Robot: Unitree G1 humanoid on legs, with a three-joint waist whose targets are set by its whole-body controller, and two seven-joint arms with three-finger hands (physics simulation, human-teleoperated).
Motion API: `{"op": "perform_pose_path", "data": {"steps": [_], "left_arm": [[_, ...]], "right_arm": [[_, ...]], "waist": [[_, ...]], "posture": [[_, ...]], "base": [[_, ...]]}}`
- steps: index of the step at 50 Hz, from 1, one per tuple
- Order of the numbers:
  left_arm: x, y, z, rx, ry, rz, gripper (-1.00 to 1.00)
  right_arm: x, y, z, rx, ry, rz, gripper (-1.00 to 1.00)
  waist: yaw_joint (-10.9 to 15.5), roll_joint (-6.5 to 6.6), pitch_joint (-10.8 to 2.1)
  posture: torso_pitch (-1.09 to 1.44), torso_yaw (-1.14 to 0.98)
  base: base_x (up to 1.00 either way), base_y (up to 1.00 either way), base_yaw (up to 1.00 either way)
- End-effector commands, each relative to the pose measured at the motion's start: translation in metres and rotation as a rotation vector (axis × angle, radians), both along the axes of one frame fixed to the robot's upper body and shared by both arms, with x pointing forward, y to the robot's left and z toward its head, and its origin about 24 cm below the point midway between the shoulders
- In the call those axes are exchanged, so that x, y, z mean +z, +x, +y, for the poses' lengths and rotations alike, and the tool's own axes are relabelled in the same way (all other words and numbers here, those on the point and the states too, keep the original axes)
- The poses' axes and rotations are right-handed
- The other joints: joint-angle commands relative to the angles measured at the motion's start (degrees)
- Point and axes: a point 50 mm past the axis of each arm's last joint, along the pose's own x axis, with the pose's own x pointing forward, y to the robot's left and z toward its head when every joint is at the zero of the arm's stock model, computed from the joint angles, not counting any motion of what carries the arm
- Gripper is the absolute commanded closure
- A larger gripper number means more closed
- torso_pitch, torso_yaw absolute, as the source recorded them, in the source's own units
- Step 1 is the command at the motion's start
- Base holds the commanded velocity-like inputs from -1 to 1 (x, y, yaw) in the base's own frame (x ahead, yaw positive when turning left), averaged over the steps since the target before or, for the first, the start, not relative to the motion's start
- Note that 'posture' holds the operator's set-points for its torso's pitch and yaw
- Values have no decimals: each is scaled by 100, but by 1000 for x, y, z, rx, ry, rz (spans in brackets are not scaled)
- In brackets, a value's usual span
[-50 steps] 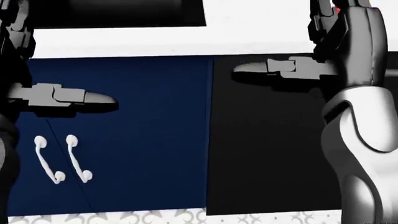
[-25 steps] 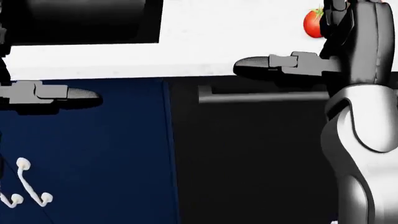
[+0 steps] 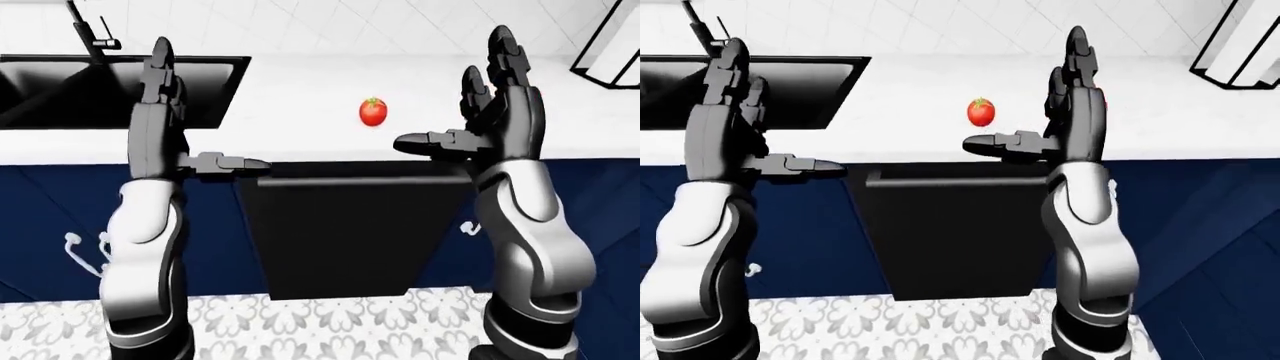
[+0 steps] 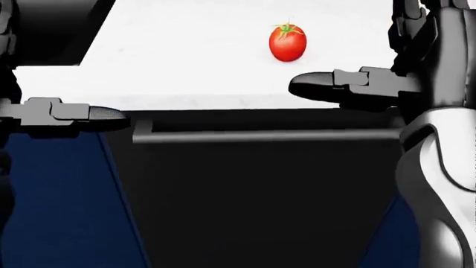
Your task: Place the avocado, onion, tomato and bell pepper on the cutting board.
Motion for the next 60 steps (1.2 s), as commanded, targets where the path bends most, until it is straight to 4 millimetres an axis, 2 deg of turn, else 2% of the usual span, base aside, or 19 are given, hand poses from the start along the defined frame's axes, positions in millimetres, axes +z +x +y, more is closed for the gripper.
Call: {"op": "perform_pose_path", "data": {"steps": [1, 8, 11, 15, 25, 28, 33, 35, 36, 37, 40, 41, 46, 49, 51, 52, 56, 59, 60], "left_arm": [[19, -7, 4, 27, 20, -120, -100], [20, -4, 1, 21, -16, -105, -100], [22, 1, -2, 10, -9, -107, -100], [18, -2, 1, 20, -10, -104, -100], [20, -8, 2, 19, -1, -115, -100], [19, -7, 2, 21, 2, -118, -100], [18, -10, 4, 26, 3, -116, -100], [17, -8, 3, 25, -1, -116, -100], [17, -7, 3, 25, 1, -118, -100], [16, -6, 2, 26, 3, -114, -100], [16, -4, 1, 25, 2, -114, -100], [15, -3, 1, 25, 1, -114, -100], [15, -6, 4, 33, 0, -115, -100], [16, -6, 2, 29, 2, -112, -100], [16, -5, 2, 27, 3, -113, -100], [16, -6, 3, 29, 2, -114, -100], [16, -6, 3, 31, 2, -117, -100], [16, -9, 5, 35, 1, -118, -100], [16, -9, 5, 33, 1, -118, -100]], "right_arm": [[18, -6, 6, 26, -6, -99, -100], [18, -6, 5, 11, -1, -97, -100], [18, -6, 6, 32, -12, -86, -100], [18, -6, 6, 32, 5, -94, -100], [18, -6, 5, 9, 1, -91, -100], [18, -6, 5, 4, 10, -103, -100], [19, -2, 6, 24, 5, -101, -100], [18, -4, 5, 25, 1, -98, -100], [18, -4, 5, 25, -3, -95, -100], [17, -4, 6, 27, -9, -93, -100], [17, -4, 5, 25, -10, -93, -100], [17, -3, 6, 25, -23, -92, -100], [15, -1, 7, 4, -49, -90, -100], [13, 0, 6, -6, -49, -84, -100], [13, 1, 7, -1, -49, -83, -100], [13, 1, 7, 0, -45, -82, -100], [14, 0, 7, 9, -21, -81, -100], [15, -2, 7, 2, -37, -89, -100], [16, -2, 7, -1, -47, -92, -100]], "waist": [[44, 42, -143], [72, 324, -82], [96, 194, -182], [121, 106, -87], [59, 503, 9], [80, 611, -133], [179, 274, -82], [123, -238, -337], [63, -56, -57], [9, -29, 59], [-40, 301, 21], [-32, 289, 110], [-11, 120, 10], [-42, 249, -22], [-56, 468, -118], [-88, 348, -120], [-16, 288, -283], [20, 584, -48], [36, 494, -90]], "posture": [[0, 0], [0, 0], [0, 0], [0, 0], [0, 0], [0, 0], [0, 0], [0, 0], [0, 0], [0, 0], [0, 0], [0, 0], [0, 0], [0, 0], [0, 0], [0, 0], [0, 0], [0, 0], [0, 0]], "base": [[9, -59, 0], [9, -52, 0], [12, -24, 0], [19, -25, 0], [32, -40, 0], [34, -39, 0], [35, -39, 0], [32, -45, 0], [26, -77, 0], [27, -100, 0], [27, -60, 0], [0, 0, 0], [0, 0, 0], [0, 0, 0], [0, 0, 0], [0, 0, 0], [0, -6, 0], [0, -16, 0], [0, 0, 0]]}}
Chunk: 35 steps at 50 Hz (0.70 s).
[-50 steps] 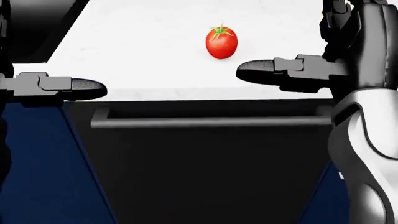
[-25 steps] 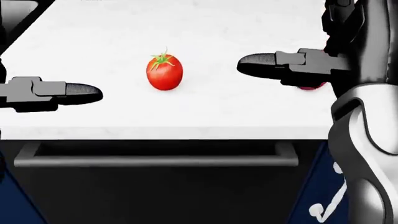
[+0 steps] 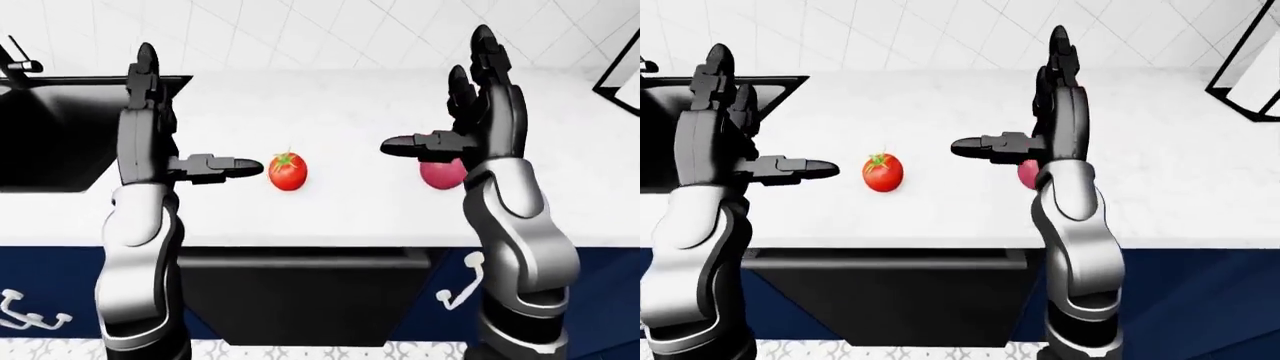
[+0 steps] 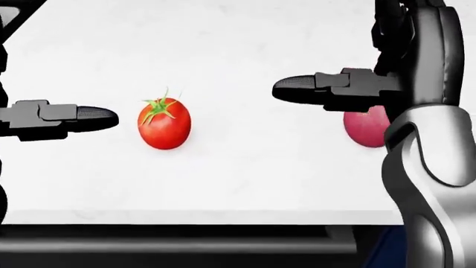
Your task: Place the avocado, onion, tomato and bell pepper on the cutting board.
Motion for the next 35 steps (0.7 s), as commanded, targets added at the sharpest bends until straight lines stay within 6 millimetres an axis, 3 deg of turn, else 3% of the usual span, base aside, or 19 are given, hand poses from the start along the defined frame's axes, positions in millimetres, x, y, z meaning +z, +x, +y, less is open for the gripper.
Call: {"op": "perform_pose_path", "data": {"steps": [1, 3, 5, 6, 11, 16, 29, 35], "left_arm": [[21, -8, -6, -26, 23, -119, -100], [22, -8, -5, -26, 19, -122, -100], [25, -7, -5, -30, -4, -131, -100], [25, -7, -5, -29, -5, -131, -100], [23, -5, -4, -17, 0, -125, -100], [32, -9, 0, -10, 4, -139, -100], [24, -11, 5, 8, 30, -121, -100], [22, -13, 6, 6, 60, -122, -100]], "right_arm": [[16, -7, -5, -31, -11, -96, -100], [18, -9, -8, -53, -28, -97, -100], [20, -10, -9, -72, -50, -98, -100], [20, -11, -10, -78, -51, -98, -100], [19, -12, -15, -117, -75, -90, -100], [23, -21, -24, -162, -126, -94, -100], [12, -21, -29, -243, -343, -12, -100], [9, -24, -31, -249, -364, 21, -100]], "waist": [[-46, 7, -134], [-6, -122, -8], [41, -444, -34], [39, -300, -13], [-22, -89, -149], [-30, -135, -187], [-26, -175, -232], [-30, -174, -221]], "posture": [[0, 0], [0, 0], [0, 0], [0, 0], [0, 0], [0, 0], [0, 0], [0, 0]], "base": [[0, 0, 0], [0, 0, 0], [0, 0, 0], [0, 0, 0], [0, 0, 0], [0, 0, 0], [0, 0, 0], [0, 0, 0]]}}
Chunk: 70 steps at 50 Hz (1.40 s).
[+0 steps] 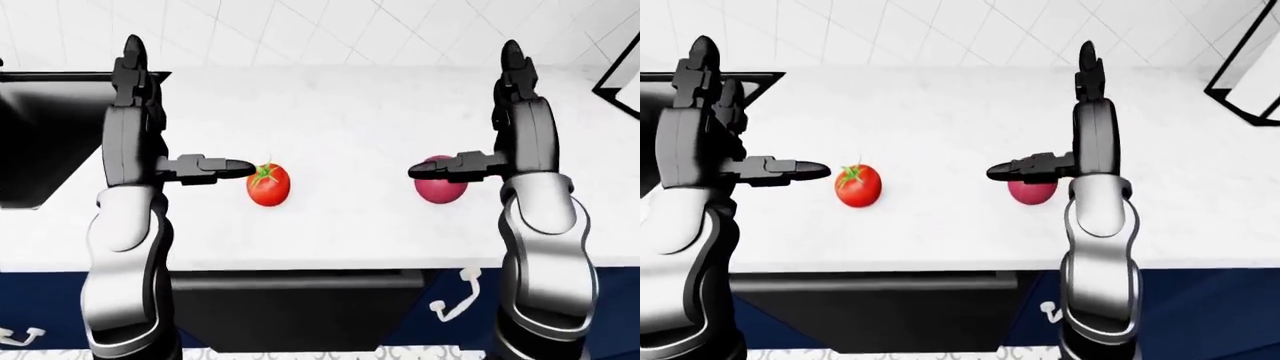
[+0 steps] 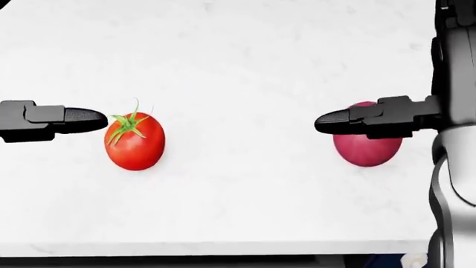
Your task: Place the avocado, onion, tomato and bell pepper on the cutting board.
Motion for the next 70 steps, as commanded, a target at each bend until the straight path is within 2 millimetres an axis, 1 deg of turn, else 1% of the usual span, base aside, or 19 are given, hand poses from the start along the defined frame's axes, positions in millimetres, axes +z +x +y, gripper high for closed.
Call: {"op": "perform_pose_path", "data": {"steps": [1, 17, 20, 28, 34, 41, 43, 44, 47, 50, 54, 55, 58, 59, 61, 62, 63, 69, 70], "left_arm": [[15, -6, -1, 0, 22, -90, -100], [9, -5, -3, -2, 25, -75, -100], [8, -5, -3, -3, 25, -72, -100], [3, -5, -2, -1, 19, -62, -100], [1, -5, -1, 2, 14, -61, -100], [0, -6, 0, 3, 11, -58, -100], [0, -7, 0, 4, 10, -59, -100], [0, -6, 0, 3, 11, -57, -100], [-1, -6, -1, 3, 11, -56, -100], [-1, -6, -1, 3, 13, -52, -100], [0, -5, -2, -1, 16, -53, -100], [0, -4, -3, -3, 17, -52, -100], [2, -4, -3, -5, 17, -55, -100], [2, -4, -4, -5, 17, -56, -100], [1, -5, -3, -2, 19, -55, -100], [3, -6, -2, -1, 19, -58, -100], [3, -6, -2, -2, 18, -59, -100], [3, -7, -3, -2, 19, -59, -100], [2, -7, -3, -3, 18, -57, -100]], "right_arm": [[15, -8, 0, 2, -26, -77, -100], [-9, -12, 0, 17, -114, 66, -100], [-12, -10, 1, 20, -119, 78, -100], [-35, 0, -2, 8, -166, 138, -100], [-41, 7, -2, 8, -184, 165, -100], [-43, 7, -5, -1, -178, 171, -100], [-44, 7, -5, 4, -175, 173, -84], [-44, 7, -4, 5, -177, 175, -65], [-46, 7, -3, 15, -176, 181, -31], [-47, 7, -2, 26, -178, 184, -8], [-47, 7, 0, 38, -182, 184, 4], [-48, 7, 0, 39, -181, 185, 18], [-46, 7, 0, 43, -180, 178, 36], [-46, 7, 0, 46, -181, 177, 49], [-46, 6, 2, 55, -179, 176, 62], [-47, 5, 2, 58, -182, 176, 78], [-45, 4, 3, 62, -184, 173, 100], [-38, 2, 6, 74, -176, 120, 100], [-35, 1, 7, 70, -136, 98, 100]], "waist": [[-4, 12, -146], [-11, 29, -127], [-17, 34, -128], [-23, 41, -143], [-24, 51, -155], [-14, 50, -164], [-13, 47, -170], [-13, 45, -171], [-13, 42, -176], [-12, 41, -183], [-12, 42, -188], [-11, 42, -189], [-11, 39, -193], [-12, 39, -197], [-12, 38, -200], [-13, 39, -199], [-15, 39, -202], [-19, 42, -204], [-18, 45, -203]], "posture": [[0, 0], [0, 0], [0, 0], [0, 0], [0, 0], [0, 0], [0, 0], [0, 0], [0, 0], [0, 0], [0, 0], [0, 0], [0, 0], [0, 0], [0, 0], [0, 0], [0, 0], [0, 0], [0, 0]], "base": [[0, 0, 0], [0, 0, 0], [0, 0, 0], [0, 0, 0], [0, 0, 0], [0, 0, 0], [0, 0, 0], [0, 0, 0], [0, 0, 0], [0, 0, 0], [0, 0, 0], [0, 0, 0], [0, 0, 0], [0, 0, 0], [0, 0, 0], [0, 0, 0], [0, 0, 0], [0, 0, 0], [0, 0, 0]]}}
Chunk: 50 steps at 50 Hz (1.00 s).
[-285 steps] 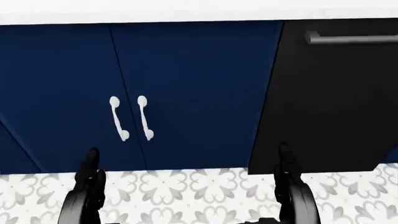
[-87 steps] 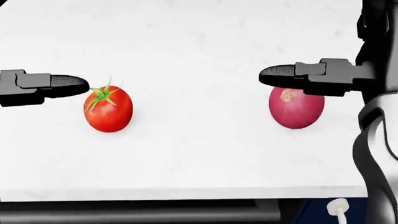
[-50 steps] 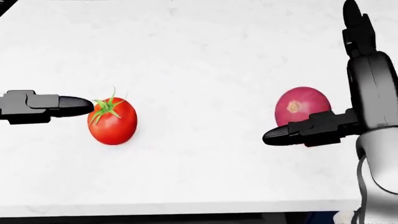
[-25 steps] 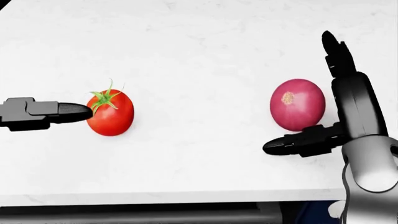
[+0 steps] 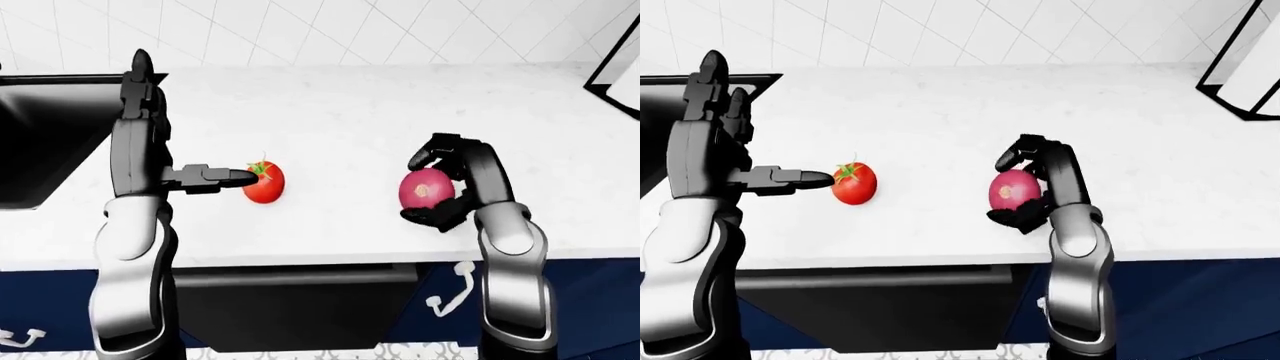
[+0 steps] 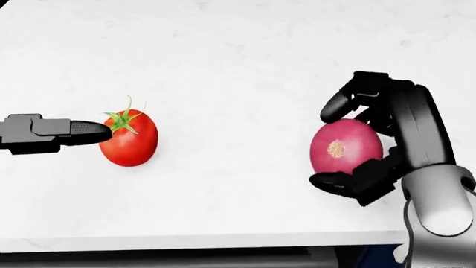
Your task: Place the avocado, onion, tomato and bell pepper on the cutting board.
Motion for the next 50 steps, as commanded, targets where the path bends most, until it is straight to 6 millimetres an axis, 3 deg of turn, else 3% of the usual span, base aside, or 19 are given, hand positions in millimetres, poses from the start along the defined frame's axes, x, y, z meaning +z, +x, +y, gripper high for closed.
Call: {"op": "perform_pose_path", "data": {"steps": [1, 6, 11, 25, 43, 50], "left_arm": [[14, -4, -2, -3, 17, -78, -100], [11, -3, -2, -5, 18, -72, -100], [6, -1, -4, -9, 24, -53, -100], [-7, -3, -18, -101, 137, 12, -100], [-29, 28, -38, -131, 229, 58, -100], [-39, 35, -37, -120, 235, 88, -100]], "right_arm": [[28, -2, 2, 5, 34, -160, 100], [48, -2, 1, 4, 370, -283, 100], [50, -5, 6, 44, 454, -298, 100], [48, -5, 13, 96, 469, -279, 100], [53, -7, 15, 120, 471, -292, 100], [51, -7, 14, 121, 473, -291, 100]], "waist": [[5, 5, -135], [10, 32, -132], [21, 8, -114], [28, -51, -90], [48, -91, -111], [45, -95, -122]], "posture": [[0, 0], [0, 0], [0, 0], [0, 0], [0, 0], [0, 0]], "base": [[0, 0, 0], [0, 0, 0], [0, 0, 0], [0, 0, 0], [0, 0, 0], [0, 0, 0]]}}
